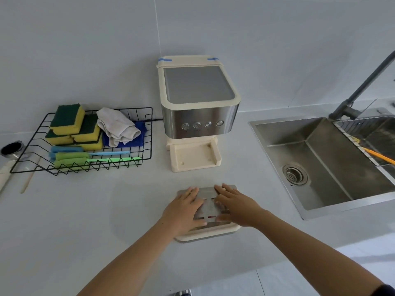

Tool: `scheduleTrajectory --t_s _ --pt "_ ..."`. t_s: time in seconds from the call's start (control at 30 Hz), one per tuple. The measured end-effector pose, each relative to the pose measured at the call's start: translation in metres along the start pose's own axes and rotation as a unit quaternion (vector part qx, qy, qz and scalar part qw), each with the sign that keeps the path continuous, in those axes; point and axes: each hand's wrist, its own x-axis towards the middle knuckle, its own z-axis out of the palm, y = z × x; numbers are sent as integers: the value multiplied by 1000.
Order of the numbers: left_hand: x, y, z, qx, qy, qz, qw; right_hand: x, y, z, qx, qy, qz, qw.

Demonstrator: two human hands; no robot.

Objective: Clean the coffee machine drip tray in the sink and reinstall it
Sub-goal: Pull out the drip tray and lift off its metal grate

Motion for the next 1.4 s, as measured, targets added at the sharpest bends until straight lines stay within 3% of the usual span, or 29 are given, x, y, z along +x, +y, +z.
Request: scheduleTrajectory --t_s 0.43,0.8,1.1,1.4 --pt "86 44 -28 36 28 45 998 -10 91 -29 6 36 38 999" --pt "174 91 -16 -15 18 -19 1000 19 198 -31 -1 2 17 1000" --pt "195 90 5 -50 8 -85 995 41 215 -21 -8 -27 -9 1000" --pt "195 87 6 -19 23 -89 996 45 222 -14 0 -27 -24 999"
